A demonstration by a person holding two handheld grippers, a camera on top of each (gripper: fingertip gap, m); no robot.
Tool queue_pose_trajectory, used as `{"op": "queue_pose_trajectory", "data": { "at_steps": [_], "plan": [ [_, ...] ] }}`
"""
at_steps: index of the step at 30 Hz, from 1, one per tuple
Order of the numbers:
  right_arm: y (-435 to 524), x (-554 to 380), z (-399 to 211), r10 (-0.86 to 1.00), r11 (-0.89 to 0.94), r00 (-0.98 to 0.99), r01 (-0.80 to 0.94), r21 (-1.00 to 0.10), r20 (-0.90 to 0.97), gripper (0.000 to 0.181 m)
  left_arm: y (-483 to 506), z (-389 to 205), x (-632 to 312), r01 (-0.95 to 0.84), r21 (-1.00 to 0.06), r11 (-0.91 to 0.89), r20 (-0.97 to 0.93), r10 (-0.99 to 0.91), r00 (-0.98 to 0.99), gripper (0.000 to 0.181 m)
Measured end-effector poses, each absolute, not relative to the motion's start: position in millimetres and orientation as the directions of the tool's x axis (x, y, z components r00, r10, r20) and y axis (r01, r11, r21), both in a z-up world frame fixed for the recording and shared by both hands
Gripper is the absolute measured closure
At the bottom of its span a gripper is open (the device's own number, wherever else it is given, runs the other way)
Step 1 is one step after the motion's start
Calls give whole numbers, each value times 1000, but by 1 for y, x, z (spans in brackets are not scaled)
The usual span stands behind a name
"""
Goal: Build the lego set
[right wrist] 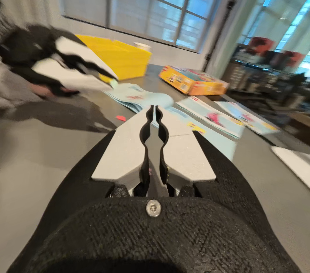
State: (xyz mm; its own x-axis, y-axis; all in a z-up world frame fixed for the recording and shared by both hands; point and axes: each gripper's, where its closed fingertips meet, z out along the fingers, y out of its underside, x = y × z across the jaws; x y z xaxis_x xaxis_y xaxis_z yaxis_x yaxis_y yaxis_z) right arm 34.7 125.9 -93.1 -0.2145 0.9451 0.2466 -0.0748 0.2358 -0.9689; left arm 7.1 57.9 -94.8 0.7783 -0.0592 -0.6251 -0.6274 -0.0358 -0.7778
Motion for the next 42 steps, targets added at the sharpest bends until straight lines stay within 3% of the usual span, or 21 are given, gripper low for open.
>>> {"op": "queue_pose_trajectory", "data": {
  "at_steps": [3,9,15,23,25,29,32,37,42],
  "plan": [
    [92,34,-88,918,108,-376,-68,-992,126,177,62,-105,26,-688,-725,20,-686,-104,720,170],
    [59,34,-100,783,-128,-583,187,-974,-215,168,64,-114,35,-732,-681,25,-726,-150,671,170],
    [56,32,-116,764,-146,-569,307,-941,-304,166,66,-119,37,-740,-672,14,-731,-166,661,170],
    [54,35,-124,770,-80,-577,336,-938,-273,175,66,-126,44,-751,-660,6,-736,-209,644,170],
    [56,39,-124,770,-46,-588,336,-941,-248,175,64,-126,50,-699,-715,21,-679,-259,687,169],
    [91,50,-123,824,4,-540,313,-950,-175,175,70,-142,42,-538,-836,-105,-467,-378,800,118],
    [120,65,-140,848,63,-510,368,-928,-144,175,72,-157,38,-466,-862,-200,-310,-519,797,118],
    [130,78,-156,831,99,-535,407,-908,-149,175,82,-163,46,-330,-888,-320,-39,-663,748,139],
    [121,80,-151,802,123,-586,355,-927,-118,175,92,-168,46,-344,-872,-348,-38,-652,757,139]
  ]
}}
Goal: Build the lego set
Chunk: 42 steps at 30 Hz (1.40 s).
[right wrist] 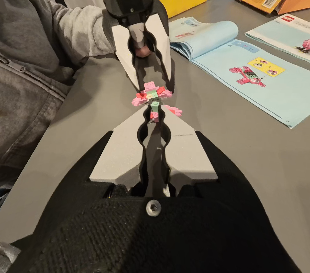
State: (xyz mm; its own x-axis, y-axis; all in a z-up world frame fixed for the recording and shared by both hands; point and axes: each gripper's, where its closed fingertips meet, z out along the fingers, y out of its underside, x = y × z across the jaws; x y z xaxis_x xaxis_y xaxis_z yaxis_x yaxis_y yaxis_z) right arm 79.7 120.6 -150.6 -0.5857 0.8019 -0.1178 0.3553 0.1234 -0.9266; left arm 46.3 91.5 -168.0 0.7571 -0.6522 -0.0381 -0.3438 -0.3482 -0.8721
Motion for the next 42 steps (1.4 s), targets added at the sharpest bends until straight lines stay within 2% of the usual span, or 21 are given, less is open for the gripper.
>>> {"op": "queue_pose_trajectory", "data": {
  "at_steps": [4,7,25,42],
  "plan": [
    [115,81,-156,781,158,-613,377,-913,-118,175,94,-177,53,-392,-841,-372,-54,-665,745,141],
    [110,83,-161,767,187,-631,395,-899,-117,175,95,-175,65,-407,-849,-337,-63,-700,711,152],
    [113,79,-158,782,174,-615,376,-910,-104,175,93,-167,54,-314,-877,-362,-27,-617,786,143],
    [119,77,-150,796,112,-592,354,-928,-129,175,93,-178,54,-368,-839,-401,-63,-600,797,145]
  ]
}}
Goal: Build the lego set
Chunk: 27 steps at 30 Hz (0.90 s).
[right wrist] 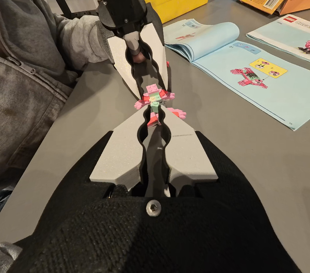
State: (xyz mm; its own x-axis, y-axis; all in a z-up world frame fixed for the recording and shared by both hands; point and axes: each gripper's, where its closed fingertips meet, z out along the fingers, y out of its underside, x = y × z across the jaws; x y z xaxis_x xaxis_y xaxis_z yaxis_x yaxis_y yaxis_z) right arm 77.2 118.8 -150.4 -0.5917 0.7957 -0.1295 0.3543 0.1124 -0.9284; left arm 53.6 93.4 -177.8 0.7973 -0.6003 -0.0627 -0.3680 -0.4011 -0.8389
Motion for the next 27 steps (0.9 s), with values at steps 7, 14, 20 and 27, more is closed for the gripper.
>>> {"op": "queue_pose_trajectory", "data": {
  "at_steps": [7,14,20,27],
  "plan": [
    [119,77,-151,795,112,-591,359,-927,-133,175,93,-177,54,-359,-841,-405,-50,-604,796,147],
    [119,77,-151,795,111,-592,358,-927,-133,175,93,-177,54,-360,-841,-404,-50,-605,795,149],
    [119,76,-151,796,111,-591,358,-927,-133,175,93,-178,54,-362,-839,-405,-49,-607,793,149],
    [121,75,-151,808,108,-575,360,-927,-129,175,92,-179,55,-370,-834,-409,-50,-611,790,150]
  ]
}}
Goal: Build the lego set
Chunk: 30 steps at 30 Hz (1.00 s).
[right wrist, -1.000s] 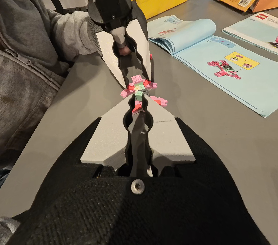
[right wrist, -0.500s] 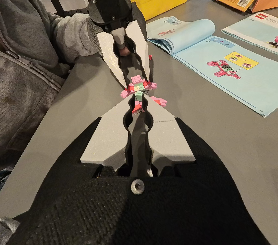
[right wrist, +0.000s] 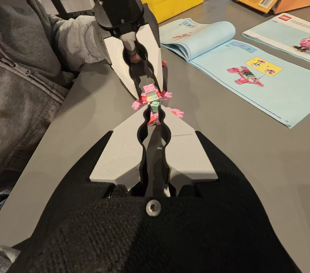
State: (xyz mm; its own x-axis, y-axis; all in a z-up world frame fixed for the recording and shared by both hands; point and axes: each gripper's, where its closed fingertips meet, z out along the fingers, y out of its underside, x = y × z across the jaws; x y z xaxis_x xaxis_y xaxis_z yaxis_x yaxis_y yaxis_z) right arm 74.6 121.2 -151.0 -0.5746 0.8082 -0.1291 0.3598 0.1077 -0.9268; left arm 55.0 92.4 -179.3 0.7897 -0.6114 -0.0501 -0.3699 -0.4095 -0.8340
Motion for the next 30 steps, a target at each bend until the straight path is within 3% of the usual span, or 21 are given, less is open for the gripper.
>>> {"op": "queue_pose_trajectory", "data": {
  "at_steps": [8,14,27,30],
  "plan": [
    [160,77,-178,916,185,-400,491,-851,-32,174,92,-179,55,-365,-837,-409,-45,-613,789,150],
    [162,83,-193,917,219,-399,567,-794,-31,174,92,-179,55,-367,-836,-409,-45,-615,788,150],
    [161,88,-197,911,228,-410,585,-779,-41,173,92,-179,56,-368,-834,-412,-41,-618,785,151],
    [161,89,-196,910,225,-412,584,-780,-45,166,92,-179,56,-369,-833,-412,-42,-618,785,151]
  ]
}}
